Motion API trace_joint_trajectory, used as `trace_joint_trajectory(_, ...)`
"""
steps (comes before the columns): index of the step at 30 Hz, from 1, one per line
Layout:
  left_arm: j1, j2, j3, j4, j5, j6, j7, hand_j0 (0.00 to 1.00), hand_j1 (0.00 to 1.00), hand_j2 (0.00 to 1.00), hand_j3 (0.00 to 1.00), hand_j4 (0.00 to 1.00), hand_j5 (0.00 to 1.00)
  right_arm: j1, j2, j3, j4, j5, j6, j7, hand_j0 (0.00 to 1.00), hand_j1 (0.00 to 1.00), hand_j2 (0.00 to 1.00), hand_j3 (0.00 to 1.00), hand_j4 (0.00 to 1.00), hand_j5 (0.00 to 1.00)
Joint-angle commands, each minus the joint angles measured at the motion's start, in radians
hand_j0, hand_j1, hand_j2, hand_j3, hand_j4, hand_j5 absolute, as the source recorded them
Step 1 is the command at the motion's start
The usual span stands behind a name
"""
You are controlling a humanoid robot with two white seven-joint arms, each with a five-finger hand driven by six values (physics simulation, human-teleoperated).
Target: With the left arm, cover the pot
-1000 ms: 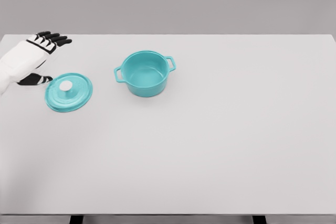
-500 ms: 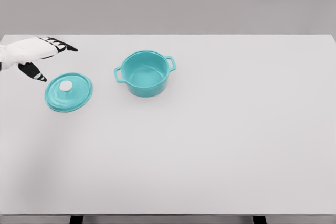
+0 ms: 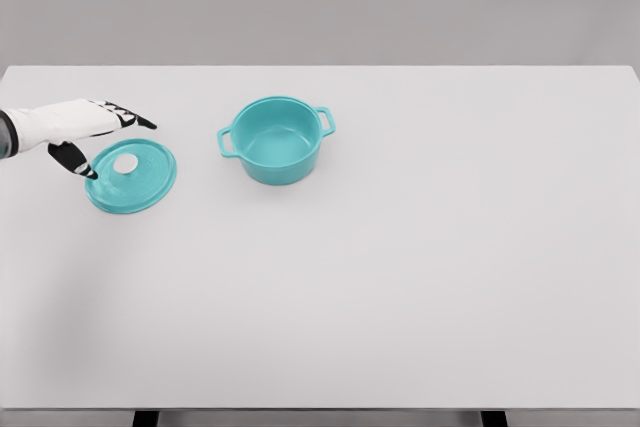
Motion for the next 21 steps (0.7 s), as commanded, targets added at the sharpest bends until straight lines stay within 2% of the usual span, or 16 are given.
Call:
trace_joint_trajectory(1,0.0,0.007,-0.001,-0.013,0.007,0.003,0.0,0.95,0.95,0.95,0.95,0.95,0.95,0.0,0.0,0.0,0.0,0.001,0.0,0.0,1.0,1.0,1.0,1.0,1.0,1.0)
trace_joint_trajectory(5,0.002,0.046,-0.015,-0.065,0.012,0.003,0.0,0.91,0.91,0.91,0.91,0.91,0.91,0.0,0.0,0.0,0.0,0.001,0.0,0.0,1.0,1.0,1.0,1.0,1.0,1.0)
trace_joint_trajectory(9,0.002,0.079,-0.052,-0.108,0.055,0.003,0.0,0.86,0.86,0.86,0.86,0.86,0.86,0.0,0.0,0.0,0.0,0.001,0.0,0.0,1.0,1.0,1.0,1.0,1.0,1.0)
trace_joint_trajectory(12,0.003,0.083,-0.066,-0.11,0.055,0.003,0.0,0.86,0.86,0.86,0.86,0.86,0.86,0.0,0.0,0.0,0.0,0.001,0.0,0.0,1.0,1.0,1.0,1.0,1.0,1.0)
trace_joint_trajectory(14,0.003,0.083,-0.077,-0.12,0.055,0.003,0.0,0.8,0.8,0.8,0.8,0.8,0.8,0.0,0.0,0.0,0.0,-0.001,0.0,0.0,1.0,1.0,1.0,1.0,1.0,1.0)
trace_joint_trajectory(21,0.009,0.082,-0.093,-0.119,0.053,0.003,0.0,0.76,0.76,0.76,0.76,0.76,0.76,0.0,0.0,0.0,0.0,0.001,0.0,0.0,1.0,1.0,1.0,1.0,1.0,1.0)
